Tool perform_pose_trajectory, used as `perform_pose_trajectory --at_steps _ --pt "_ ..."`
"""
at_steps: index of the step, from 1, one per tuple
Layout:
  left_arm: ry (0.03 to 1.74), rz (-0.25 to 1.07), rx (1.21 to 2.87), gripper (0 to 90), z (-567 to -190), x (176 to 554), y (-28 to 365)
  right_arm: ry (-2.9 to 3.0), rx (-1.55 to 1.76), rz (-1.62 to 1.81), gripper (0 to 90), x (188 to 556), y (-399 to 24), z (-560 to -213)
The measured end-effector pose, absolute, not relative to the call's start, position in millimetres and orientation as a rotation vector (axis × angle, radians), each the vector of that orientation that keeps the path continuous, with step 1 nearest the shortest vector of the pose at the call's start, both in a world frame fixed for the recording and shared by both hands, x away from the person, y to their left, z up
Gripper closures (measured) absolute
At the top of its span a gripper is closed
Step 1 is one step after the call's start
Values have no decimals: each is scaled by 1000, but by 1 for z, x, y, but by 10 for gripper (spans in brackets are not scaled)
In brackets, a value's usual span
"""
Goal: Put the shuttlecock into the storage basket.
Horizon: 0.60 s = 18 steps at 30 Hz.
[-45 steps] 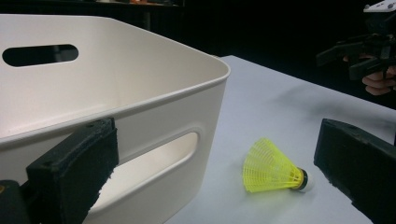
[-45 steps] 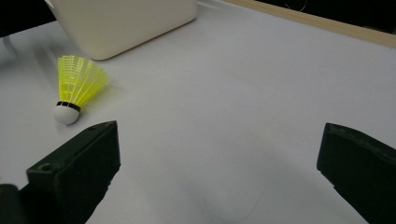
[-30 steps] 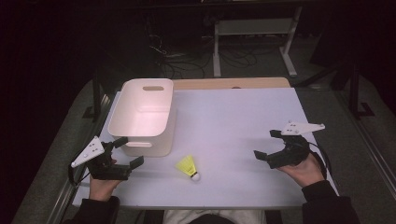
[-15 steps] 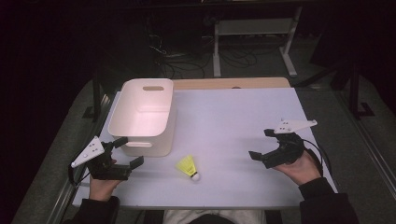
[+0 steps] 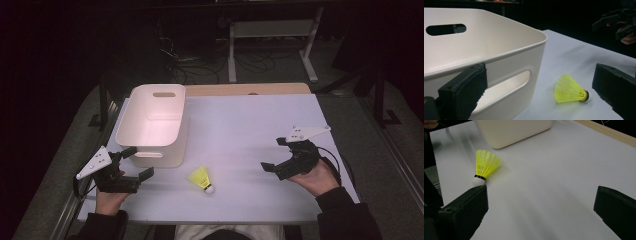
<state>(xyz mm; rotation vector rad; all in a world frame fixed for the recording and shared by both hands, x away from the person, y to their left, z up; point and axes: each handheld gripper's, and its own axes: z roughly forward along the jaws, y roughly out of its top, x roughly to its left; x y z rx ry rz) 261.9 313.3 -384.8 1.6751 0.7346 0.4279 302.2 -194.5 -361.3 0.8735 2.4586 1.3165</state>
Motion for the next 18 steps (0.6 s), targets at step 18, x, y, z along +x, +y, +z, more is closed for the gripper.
perform_pose_trajectory --at_steps 18 --pt "735 428 1675 0 -385 262 313 2520 796 1291 0 304 -175 -355"
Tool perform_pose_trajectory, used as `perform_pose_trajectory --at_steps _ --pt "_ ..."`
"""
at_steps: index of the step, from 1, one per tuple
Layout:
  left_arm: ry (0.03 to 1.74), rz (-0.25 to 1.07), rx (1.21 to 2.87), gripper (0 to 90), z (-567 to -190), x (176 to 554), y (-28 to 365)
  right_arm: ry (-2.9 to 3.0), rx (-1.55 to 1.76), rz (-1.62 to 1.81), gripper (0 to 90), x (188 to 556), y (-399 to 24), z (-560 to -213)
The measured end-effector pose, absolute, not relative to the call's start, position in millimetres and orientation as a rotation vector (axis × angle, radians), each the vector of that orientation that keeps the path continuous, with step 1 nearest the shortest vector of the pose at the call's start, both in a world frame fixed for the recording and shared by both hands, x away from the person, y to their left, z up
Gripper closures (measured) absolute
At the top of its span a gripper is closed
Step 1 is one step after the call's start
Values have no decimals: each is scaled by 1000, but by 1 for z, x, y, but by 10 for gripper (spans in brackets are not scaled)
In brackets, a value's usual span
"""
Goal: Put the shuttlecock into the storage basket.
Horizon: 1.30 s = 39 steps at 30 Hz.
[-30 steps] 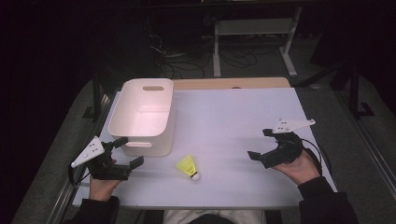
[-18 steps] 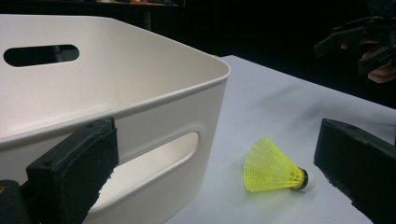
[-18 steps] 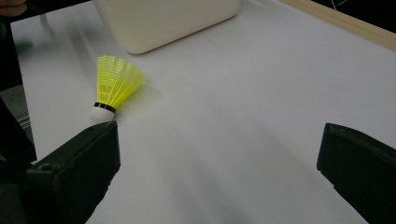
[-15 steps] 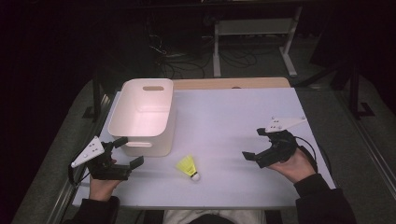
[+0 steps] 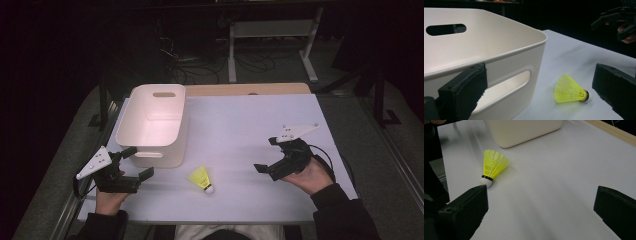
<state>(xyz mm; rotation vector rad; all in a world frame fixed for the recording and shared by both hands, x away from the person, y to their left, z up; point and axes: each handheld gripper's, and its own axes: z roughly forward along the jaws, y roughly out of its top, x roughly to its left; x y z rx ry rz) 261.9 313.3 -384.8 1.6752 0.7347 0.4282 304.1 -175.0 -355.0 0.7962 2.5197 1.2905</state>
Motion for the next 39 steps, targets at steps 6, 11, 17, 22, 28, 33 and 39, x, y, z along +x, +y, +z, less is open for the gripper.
perform_pose_trajectory --at_steps 6,11,17,22,28,33,39 --pt "734 428 1675 0 -385 262 313 2544 776 1278 0 305 -168 -355" --pt "734 428 1674 0 -385 262 313 2558 763 1274 0 306 -163 -354" --pt "734 427 1674 0 -385 262 313 2572 749 1271 0 307 -157 -353" --pt "733 427 1675 0 -385 262 313 2586 732 1263 0 307 -151 -352" --pt "733 427 1674 0 -385 262 313 2602 721 1258 0 308 -147 -350" --pt "733 427 1674 0 -385 262 313 2614 703 1253 0 309 -142 -349" --pt "731 424 1674 0 -385 262 313 2637 687 1246 0 310 -135 -347"
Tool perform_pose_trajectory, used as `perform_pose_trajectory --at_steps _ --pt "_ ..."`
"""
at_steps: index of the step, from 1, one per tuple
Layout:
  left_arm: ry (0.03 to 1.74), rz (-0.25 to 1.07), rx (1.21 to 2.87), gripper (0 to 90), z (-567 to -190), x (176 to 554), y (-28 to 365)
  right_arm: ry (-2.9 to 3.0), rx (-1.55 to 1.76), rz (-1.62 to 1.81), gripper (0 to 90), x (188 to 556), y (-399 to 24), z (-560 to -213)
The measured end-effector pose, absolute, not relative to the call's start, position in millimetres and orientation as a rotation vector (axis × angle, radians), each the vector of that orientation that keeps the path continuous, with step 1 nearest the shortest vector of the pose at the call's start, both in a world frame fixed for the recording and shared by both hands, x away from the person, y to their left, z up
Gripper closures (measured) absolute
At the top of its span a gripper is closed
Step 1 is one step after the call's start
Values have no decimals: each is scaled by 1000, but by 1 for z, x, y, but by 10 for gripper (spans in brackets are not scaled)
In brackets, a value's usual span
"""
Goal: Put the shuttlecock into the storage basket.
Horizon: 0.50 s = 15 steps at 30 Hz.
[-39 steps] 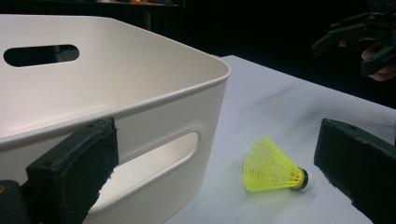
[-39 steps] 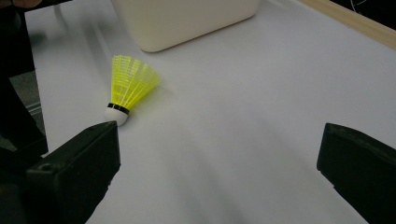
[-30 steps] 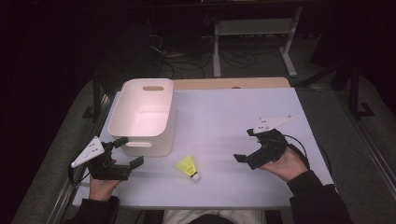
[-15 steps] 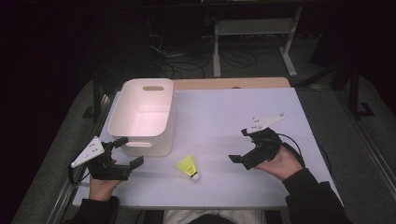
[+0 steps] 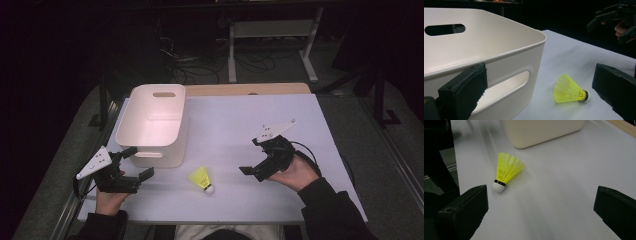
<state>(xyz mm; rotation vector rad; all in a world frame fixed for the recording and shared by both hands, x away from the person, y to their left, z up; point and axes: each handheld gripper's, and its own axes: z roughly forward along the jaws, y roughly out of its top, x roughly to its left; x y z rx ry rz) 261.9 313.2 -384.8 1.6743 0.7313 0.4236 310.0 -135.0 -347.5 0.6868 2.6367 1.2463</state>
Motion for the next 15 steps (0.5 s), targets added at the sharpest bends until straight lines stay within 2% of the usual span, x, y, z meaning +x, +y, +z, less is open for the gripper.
perform_pose_trajectory --at_steps 15 --pt "730 423 1672 0 -385 262 313 2694 655 1233 0 314 -117 -350"
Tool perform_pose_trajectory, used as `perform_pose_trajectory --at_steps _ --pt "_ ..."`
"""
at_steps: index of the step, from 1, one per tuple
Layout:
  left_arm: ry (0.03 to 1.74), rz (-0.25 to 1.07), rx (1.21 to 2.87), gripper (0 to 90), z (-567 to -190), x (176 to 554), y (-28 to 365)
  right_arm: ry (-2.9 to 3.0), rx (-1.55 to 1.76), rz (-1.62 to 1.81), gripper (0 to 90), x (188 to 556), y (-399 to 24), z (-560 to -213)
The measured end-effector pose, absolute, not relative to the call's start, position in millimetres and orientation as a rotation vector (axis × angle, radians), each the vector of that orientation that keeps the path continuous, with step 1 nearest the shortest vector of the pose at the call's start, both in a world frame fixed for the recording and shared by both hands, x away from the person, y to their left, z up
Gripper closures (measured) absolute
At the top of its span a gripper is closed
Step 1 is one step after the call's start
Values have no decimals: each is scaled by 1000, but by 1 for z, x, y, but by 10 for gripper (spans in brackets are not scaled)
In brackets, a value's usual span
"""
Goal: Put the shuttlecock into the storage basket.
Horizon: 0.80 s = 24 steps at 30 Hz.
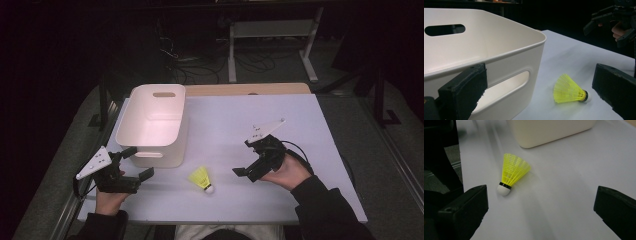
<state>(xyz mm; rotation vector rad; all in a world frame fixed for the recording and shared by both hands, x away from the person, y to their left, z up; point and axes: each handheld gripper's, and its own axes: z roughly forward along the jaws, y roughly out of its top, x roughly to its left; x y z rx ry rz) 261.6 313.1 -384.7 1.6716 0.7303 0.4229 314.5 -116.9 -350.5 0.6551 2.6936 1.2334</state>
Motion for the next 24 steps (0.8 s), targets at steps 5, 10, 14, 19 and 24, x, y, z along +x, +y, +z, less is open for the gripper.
perform_pose_trajectory --at_steps 5,10,14,19,24 --pt "729 422 1672 0 -385 262 313 2709 645 1226 0 315 -112 -351" --pt "725 425 1672 0 -385 262 313 2713 636 1230 0 314 -109 -351" --pt "725 427 1671 0 -385 261 313 2718 631 1227 0 314 -106 -351" --pt "725 427 1671 0 -385 261 313 2730 623 1221 0 314 -102 -352" --pt "724 427 1671 0 -385 261 313 2742 616 1215 0 314 -99 -354"
